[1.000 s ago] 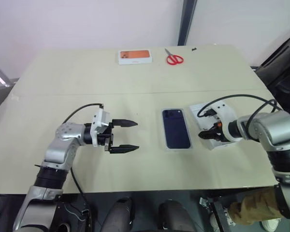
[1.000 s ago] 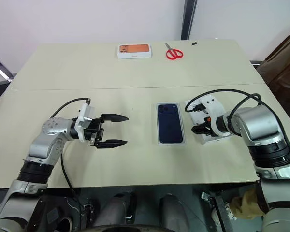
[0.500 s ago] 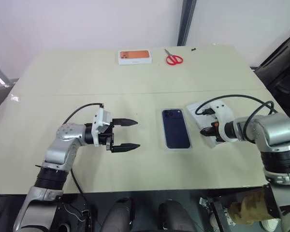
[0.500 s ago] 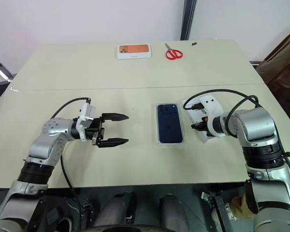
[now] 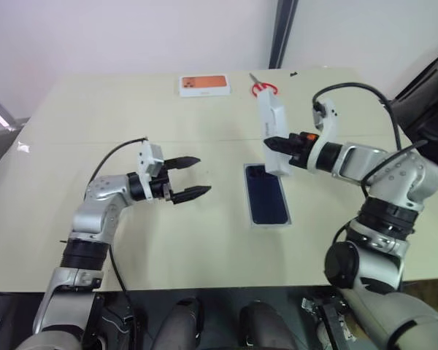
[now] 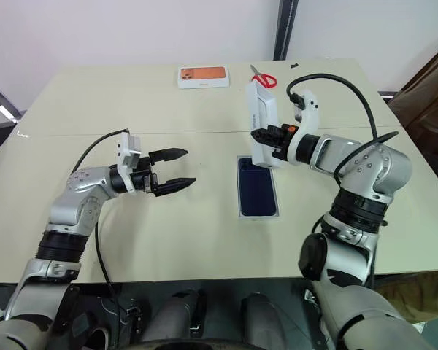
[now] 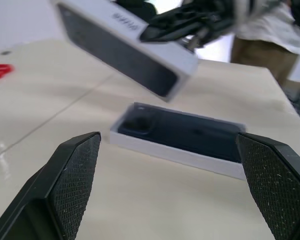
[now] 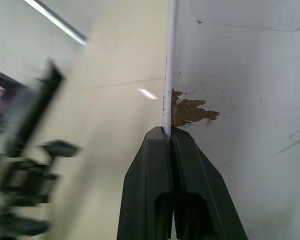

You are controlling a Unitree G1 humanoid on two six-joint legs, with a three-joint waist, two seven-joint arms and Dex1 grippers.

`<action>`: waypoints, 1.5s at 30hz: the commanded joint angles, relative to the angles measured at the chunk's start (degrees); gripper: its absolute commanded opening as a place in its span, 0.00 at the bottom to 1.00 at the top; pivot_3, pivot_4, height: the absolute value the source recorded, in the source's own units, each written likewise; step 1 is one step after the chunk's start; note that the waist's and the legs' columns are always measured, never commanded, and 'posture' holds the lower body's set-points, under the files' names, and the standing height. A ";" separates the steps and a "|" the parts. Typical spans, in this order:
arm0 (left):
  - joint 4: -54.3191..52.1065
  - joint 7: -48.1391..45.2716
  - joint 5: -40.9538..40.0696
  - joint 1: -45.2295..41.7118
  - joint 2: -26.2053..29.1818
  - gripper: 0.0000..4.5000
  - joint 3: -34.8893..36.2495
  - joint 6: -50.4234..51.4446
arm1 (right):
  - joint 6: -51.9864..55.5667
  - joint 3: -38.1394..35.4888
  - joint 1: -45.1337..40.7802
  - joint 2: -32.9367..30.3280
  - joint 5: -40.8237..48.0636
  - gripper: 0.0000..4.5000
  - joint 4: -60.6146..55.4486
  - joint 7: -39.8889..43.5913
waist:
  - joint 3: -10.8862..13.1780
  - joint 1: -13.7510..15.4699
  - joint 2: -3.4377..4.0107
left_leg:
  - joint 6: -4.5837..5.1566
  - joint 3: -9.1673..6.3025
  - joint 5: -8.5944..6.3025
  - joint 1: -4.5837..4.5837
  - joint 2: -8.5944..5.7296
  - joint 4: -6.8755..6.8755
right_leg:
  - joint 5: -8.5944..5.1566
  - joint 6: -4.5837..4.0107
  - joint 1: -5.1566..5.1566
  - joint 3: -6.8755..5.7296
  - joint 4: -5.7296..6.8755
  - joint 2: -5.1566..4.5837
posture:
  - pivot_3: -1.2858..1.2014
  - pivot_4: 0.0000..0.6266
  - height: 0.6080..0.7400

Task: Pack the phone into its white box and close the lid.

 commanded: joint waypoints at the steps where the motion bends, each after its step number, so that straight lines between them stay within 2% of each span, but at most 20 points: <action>1: -2.42 2.18 -1.61 0.61 -0.69 1.00 1.53 1.66 | 1.31 -5.55 -0.37 7.45 7.83 0.01 -3.39 -2.73 | -0.01 -0.20 0.02 | -0.01 0.01 0.00 0.00 0.00 0.00 | 0.00 0.00 -0.04 0.02 0.06 0.00 | 0.52 0.24 1.00; 5: -4.71 3.42 -2.49 1.70 -0.88 1.00 2.12 3.25 | 1.31 -5.92 3.90 16.22 17.94 0.01 -7.36 -9.29 | -0.01 -0.51 0.05 | -0.05 0.02 0.03 0.01 0.02 -0.09 | 0.00 -0.01 -0.21 0.06 0.22 0.02 | 0.52 0.24 1.00; 7: -5.47 3.75 -2.76 1.98 -0.64 1.00 2.21 3.84 | 1.31 -5.16 6.69 18.70 24.63 0.01 -7.82 -13.65 | 0.02 -0.38 0.11 | -0.08 0.01 0.04 0.00 0.02 -0.12 | 0.00 -0.01 -0.23 0.07 0.23 0.02 | 0.52 0.24 1.00; 12: -6.42 5.29 -3.39 1.94 -1.43 1.00 2.69 4.83 | 1.31 2.82 17.13 15.98 40.39 0.01 -6.88 -20.49 | 0.01 -0.22 0.10 | -0.08 0.01 0.05 0.02 0.00 -0.04 | -0.01 -0.01 -0.10 0.07 0.17 0.00 | 0.52 0.24 1.00; 17: -6.87 5.90 -4.27 2.20 -2.66 1.00 2.31 6.71 | 1.11 7.88 22.45 12.37 47.42 0.01 -3.85 -26.91 | 0.03 -0.45 0.13 | -0.07 0.04 0.05 0.01 0.00 -0.03 | -0.01 -0.01 -0.12 0.10 0.17 0.01 | 0.52 0.24 1.00; 20: -6.66 4.93 -5.63 2.47 -2.94 0.83 1.51 10.02 | -1.75 8.86 22.35 10.44 50.40 0.00 -1.30 -30.40 | 0.03 -0.59 0.13 | -0.07 0.04 0.05 0.03 0.02 -0.06 | -0.01 -0.01 -0.13 0.10 0.17 0.04 | 0.52 0.24 1.00; 23: -6.31 4.74 -4.79 3.66 -3.78 0.51 -0.12 10.24 | -4.37 11.03 22.84 7.99 54.03 0.00 0.64 -32.62 | 0.03 -0.65 0.13 | -0.07 0.04 0.05 0.02 0.02 -0.06 | -0.01 -0.01 -0.10 0.09 0.16 0.05 | 0.52 0.24 1.00; 24: -6.18 4.27 -4.52 4.30 -3.99 0.36 -0.96 10.32 | -5.48 11.59 23.00 7.19 54.26 0.00 1.24 -33.11 | 0.03 -0.59 0.13 | -0.06 0.04 0.04 0.03 0.02 -0.05 | -0.01 -0.01 -0.08 0.09 0.13 0.04 | 0.52 0.24 1.00; 25: -6.10 4.07 -3.79 4.81 -4.23 0.28 -1.61 9.40 | -6.43 12.19 23.15 6.43 54.52 0.00 1.68 -33.42 | 0.03 -0.59 0.13 | -0.06 0.05 0.04 0.02 0.02 -0.04 | -0.01 -0.01 -0.06 0.09 0.12 0.04 | 0.52 0.24 1.00; 27: -5.65 4.68 -3.02 5.28 -5.21 0.03 -2.43 8.97 | -7.89 13.65 23.52 4.69 55.13 0.00 2.35 -33.64 | 0.03 -0.46 0.13 | -0.05 0.05 0.04 0.03 0.02 -0.03 | -0.01 -0.01 -0.04 0.09 0.11 0.04 | 0.52 0.24 1.00; 30: -3.32 6.09 -0.35 4.88 -7.51 0.01 -4.19 6.39 | -9.41 15.82 24.01 1.83 55.47 0.00 2.52 -32.41 | 0.03 -0.34 0.13 | -0.04 0.05 0.04 0.03 0.02 -0.01 | -0.01 -0.01 -0.01 0.09 0.10 0.05 | 0.52 0.24 1.00; 34: 1.20 8.20 2.60 2.11 -11.68 0.01 -5.84 3.59 | -12.37 17.57 23.01 -4.05 50.53 0.00 4.20 -27.45 | 0.02 0.08 0.13 | 0.01 0.05 0.01 0.04 0.01 0.05 | -0.02 0.00 0.08 0.05 0.04 0.04 | 0.52 0.24 1.00; 37: 4.61 8.94 2.83 -1.30 -14.48 0.00 -5.40 2.93 | -13.93 18.55 21.31 -9.81 47.56 0.19 4.11 -22.07 | 0.02 0.24 0.13 | 0.06 0.04 0.02 0.04 0.01 0.09 | -0.01 0.00 0.11 0.02 0.03 0.05 | 0.52 0.24 1.00; 41: 7.70 8.70 4.04 -3.81 -17.26 0.00 -6.38 1.23 | -16.91 20.64 20.08 -19.04 41.49 0.64 1.63 -10.74 | 0.03 0.02 0.11 | 0.11 0.09 0.02 0.00 0.00 0.09 | -0.02 0.02 0.11 0.03 0.01 0.03 | 0.52 0.24 1.00; 43: 9.38 8.87 4.48 -4.96 -18.72 0.00 -6.56 0.77 | -18.50 21.44 19.87 -22.92 38.76 0.64 1.15 -5.35 | 0.04 0.01 0.12 | 0.12 0.11 0.01 0.00 0.01 0.07 | -0.02 0.02 0.11 0.04 -0.03 0.04 | 0.52 0.24 1.00; 45: 10.66 8.85 4.73 -5.82 -20.12 0.00 -6.96 0.41 | -24.88 26.36 20.80 -30.85 29.59 0.64 -0.41 3.92 | 0.05 -0.04 0.12 | 0.12 0.13 0.01 0.00 0.02 0.07 | -0.02 0.02 0.12 0.04 -0.04 0.06 | 0.52 0.24 1.00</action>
